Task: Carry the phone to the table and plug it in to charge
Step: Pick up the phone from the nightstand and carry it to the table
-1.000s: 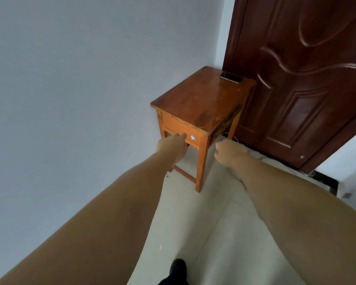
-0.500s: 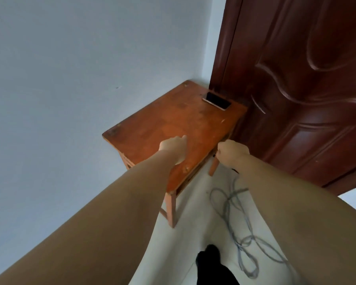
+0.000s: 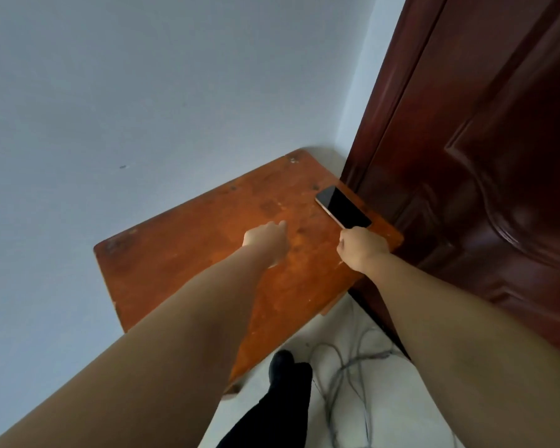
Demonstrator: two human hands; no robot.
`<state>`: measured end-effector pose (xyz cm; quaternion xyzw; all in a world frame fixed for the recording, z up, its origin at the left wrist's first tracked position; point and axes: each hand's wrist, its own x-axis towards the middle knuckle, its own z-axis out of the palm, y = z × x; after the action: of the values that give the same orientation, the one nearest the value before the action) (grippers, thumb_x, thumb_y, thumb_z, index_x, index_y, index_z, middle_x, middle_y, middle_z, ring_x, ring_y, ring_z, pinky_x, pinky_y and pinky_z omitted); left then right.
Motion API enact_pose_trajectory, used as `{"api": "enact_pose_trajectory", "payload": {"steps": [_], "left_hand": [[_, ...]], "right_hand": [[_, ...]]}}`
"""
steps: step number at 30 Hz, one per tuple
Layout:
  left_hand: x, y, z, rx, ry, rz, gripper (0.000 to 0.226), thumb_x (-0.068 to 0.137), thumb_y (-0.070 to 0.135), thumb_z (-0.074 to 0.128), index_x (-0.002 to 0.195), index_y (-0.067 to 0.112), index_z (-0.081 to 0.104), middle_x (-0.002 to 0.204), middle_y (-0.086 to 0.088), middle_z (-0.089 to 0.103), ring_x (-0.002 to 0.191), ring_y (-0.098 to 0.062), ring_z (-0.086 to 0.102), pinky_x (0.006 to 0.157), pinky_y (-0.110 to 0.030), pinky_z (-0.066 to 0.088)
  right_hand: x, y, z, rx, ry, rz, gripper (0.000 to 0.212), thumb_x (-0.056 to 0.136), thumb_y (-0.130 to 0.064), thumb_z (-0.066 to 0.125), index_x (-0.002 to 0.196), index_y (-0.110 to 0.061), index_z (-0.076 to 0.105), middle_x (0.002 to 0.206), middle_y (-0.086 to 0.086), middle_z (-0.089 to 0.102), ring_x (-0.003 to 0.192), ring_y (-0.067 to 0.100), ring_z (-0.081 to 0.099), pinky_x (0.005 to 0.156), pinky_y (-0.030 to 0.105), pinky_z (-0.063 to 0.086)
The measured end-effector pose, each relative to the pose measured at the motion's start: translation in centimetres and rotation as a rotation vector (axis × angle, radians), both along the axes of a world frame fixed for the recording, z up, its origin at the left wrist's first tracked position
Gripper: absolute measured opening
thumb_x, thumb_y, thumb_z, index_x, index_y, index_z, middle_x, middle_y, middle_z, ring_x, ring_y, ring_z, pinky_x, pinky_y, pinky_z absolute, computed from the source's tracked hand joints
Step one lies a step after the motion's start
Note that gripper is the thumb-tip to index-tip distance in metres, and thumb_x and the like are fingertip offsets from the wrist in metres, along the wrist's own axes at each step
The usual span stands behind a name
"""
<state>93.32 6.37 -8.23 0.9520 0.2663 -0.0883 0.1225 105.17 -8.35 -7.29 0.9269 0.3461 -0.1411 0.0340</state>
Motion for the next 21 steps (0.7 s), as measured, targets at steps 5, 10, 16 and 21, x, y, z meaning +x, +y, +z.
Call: {"api": "enact_pose_trajectory", "payload": {"steps": [5, 10, 16, 21], "left_hand": [[6.7, 3.2, -2.4, -0.057, 0.007, 0.034, 0.037, 0.096, 0.022, 0.044, 0.132, 0.012, 0.042, 0.121, -0.012, 0.060, 0.096, -0.030, 0.062, 0.072, -0.036, 0.055], [10.2, 4.7, -5.8, -0.049, -0.017, 0.087, 0.038, 0.094, 0.026, 0.046, 0.130, 0.014, 0.044, 0.134, -0.013, 0.049, 0.122, -0.032, 0.047, 0.096, -0.045, 0.046], [11.1, 3.8, -10.0, 0.002, -0.036, 0.105, 0.053, 0.098, 0.041, 0.025, 0.146, 0.020, 0.018, 0.157, -0.009, 0.016, 0.145, -0.027, 0.008, 0.116, -0.049, 0.008], [10.7, 2.9, -11.8, 0.084, -0.040, 0.110, 0.057, 0.096, 0.045, 0.007, 0.148, 0.022, 0.000, 0.160, -0.007, 0.003, 0.146, -0.023, -0.007, 0.115, -0.047, -0.007]], "right_hand": [[6.0, 3.0, -2.1, 0.095, 0.009, -0.020, 0.028, 0.097, -0.022, 0.039, 0.105, -0.008, 0.062, 0.104, 0.011, 0.064, 0.090, 0.028, 0.062, 0.068, 0.037, 0.049], [9.4, 4.5, -4.8, 0.171, 0.004, -0.093, 0.065, 0.089, -0.046, 0.054, 0.140, -0.010, 0.036, 0.141, 0.011, 0.044, 0.128, 0.029, 0.041, 0.097, 0.042, 0.043], [10.7, 4.0, -8.5, 0.111, 0.049, -0.198, 0.110, 0.070, -0.070, 0.060, 0.149, -0.008, 0.016, 0.155, 0.012, 0.025, 0.142, 0.029, 0.024, 0.111, 0.047, 0.028], [11.9, 3.8, -9.0, 0.155, -0.061, -0.174, 0.097, 0.070, -0.070, 0.060, 0.141, -0.008, 0.036, 0.142, 0.015, 0.041, 0.129, 0.032, 0.038, 0.100, 0.047, 0.038]]}}
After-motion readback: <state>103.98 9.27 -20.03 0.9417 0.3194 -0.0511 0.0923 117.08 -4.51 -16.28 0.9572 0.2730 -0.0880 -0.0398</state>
